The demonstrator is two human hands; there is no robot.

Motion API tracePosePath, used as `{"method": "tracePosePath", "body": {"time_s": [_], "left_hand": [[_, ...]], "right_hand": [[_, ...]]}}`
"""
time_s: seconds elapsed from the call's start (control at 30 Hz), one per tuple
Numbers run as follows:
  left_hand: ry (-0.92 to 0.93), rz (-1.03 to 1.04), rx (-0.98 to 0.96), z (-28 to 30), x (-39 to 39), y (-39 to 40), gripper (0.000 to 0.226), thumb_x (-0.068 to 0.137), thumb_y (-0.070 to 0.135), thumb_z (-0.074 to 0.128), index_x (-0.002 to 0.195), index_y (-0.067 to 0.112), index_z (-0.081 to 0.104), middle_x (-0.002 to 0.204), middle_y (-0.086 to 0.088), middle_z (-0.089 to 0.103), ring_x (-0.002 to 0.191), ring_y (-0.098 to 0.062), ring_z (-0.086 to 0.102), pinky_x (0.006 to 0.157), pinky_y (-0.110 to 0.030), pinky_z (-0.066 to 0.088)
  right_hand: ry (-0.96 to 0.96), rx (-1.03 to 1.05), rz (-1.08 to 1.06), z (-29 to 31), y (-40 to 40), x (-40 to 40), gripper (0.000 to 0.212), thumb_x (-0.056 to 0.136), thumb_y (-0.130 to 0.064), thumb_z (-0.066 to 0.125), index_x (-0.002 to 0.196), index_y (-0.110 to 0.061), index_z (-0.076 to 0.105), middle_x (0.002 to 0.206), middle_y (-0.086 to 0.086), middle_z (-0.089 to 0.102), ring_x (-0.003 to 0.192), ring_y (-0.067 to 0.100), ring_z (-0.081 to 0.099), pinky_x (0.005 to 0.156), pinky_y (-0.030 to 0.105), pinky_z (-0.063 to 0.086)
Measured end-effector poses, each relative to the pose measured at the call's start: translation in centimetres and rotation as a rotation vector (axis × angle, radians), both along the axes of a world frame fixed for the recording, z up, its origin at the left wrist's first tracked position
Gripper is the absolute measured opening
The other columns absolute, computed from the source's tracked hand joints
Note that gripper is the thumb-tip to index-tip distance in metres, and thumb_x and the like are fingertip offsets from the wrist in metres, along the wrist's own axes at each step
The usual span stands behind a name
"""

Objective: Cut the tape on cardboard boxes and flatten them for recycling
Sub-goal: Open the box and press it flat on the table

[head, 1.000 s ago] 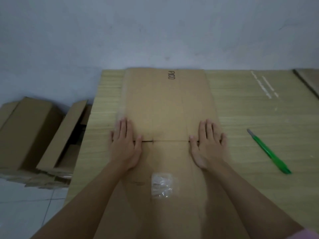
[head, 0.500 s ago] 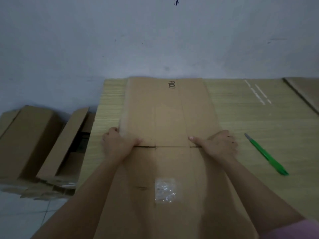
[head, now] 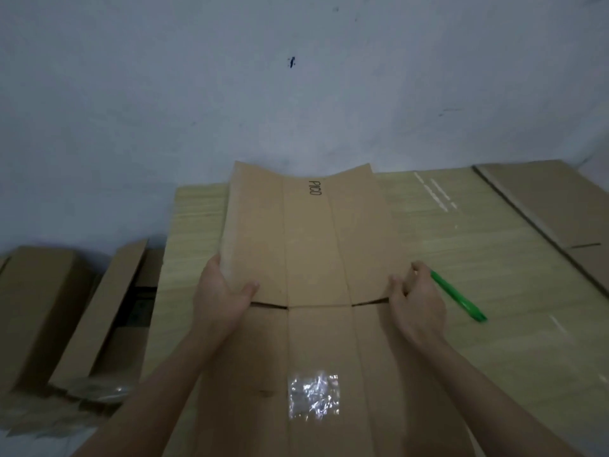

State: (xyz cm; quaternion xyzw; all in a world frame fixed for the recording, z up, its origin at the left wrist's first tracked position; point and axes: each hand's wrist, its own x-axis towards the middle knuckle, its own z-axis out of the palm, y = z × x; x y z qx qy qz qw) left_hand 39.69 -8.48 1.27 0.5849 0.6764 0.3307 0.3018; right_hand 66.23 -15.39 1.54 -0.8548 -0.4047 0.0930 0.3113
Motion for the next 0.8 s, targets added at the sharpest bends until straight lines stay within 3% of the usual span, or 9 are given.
{"method": "tracePosePath", "body": {"time_s": [0.2,0.43,0.6,0.8], "left_hand": [[-0.080,-0.144,0.149,5.2,6.8,0.5,0.082,0.070,0.015,0.080,0.137,0.007,0.034,0.130,-0.014,0.052,0.116,-0.030,0.051,0.096,-0.034,0.040],[-0.160,-0.329,0.208,8.6,19.1,1.1,0.080,0.070,0.016,0.078,0.137,0.009,0.035,0.133,-0.013,0.050,0.118,-0.029,0.049,0.099,-0.036,0.040],[-0.231,-0.382,0.247,9.7,29.4,0.6,0.075,0.070,0.015,0.078,0.133,0.010,0.037,0.127,-0.010,0.053,0.112,-0.029,0.052,0.094,-0.036,0.043],[-0.290,-0.365,0.260,9.2,43.6,-1.1,0.084,0.071,0.011,0.077,0.140,0.009,0.029,0.134,-0.009,0.046,0.120,-0.025,0.047,0.102,-0.035,0.038]], "right_hand": [[-0.100,0.101,-0.088,5.1,-2.3,6.1,0.047,0.094,-0.020,0.051,0.136,-0.004,0.040,0.129,0.024,0.051,0.113,0.040,0.052,0.091,0.042,0.038],[-0.207,0.117,-0.237,9.6,-5.6,16.8,0.045,0.094,-0.023,0.050,0.133,-0.002,0.044,0.120,0.030,0.054,0.111,0.042,0.050,0.092,0.043,0.038],[-0.273,0.111,-0.271,11.2,-7.3,26.3,0.044,0.095,-0.025,0.048,0.133,-0.002,0.045,0.121,0.031,0.052,0.111,0.044,0.049,0.092,0.045,0.038],[-0.290,0.110,-0.239,10.1,-7.3,41.0,0.041,0.096,-0.025,0.047,0.128,-0.001,0.044,0.118,0.031,0.053,0.107,0.045,0.051,0.090,0.046,0.040]]}}
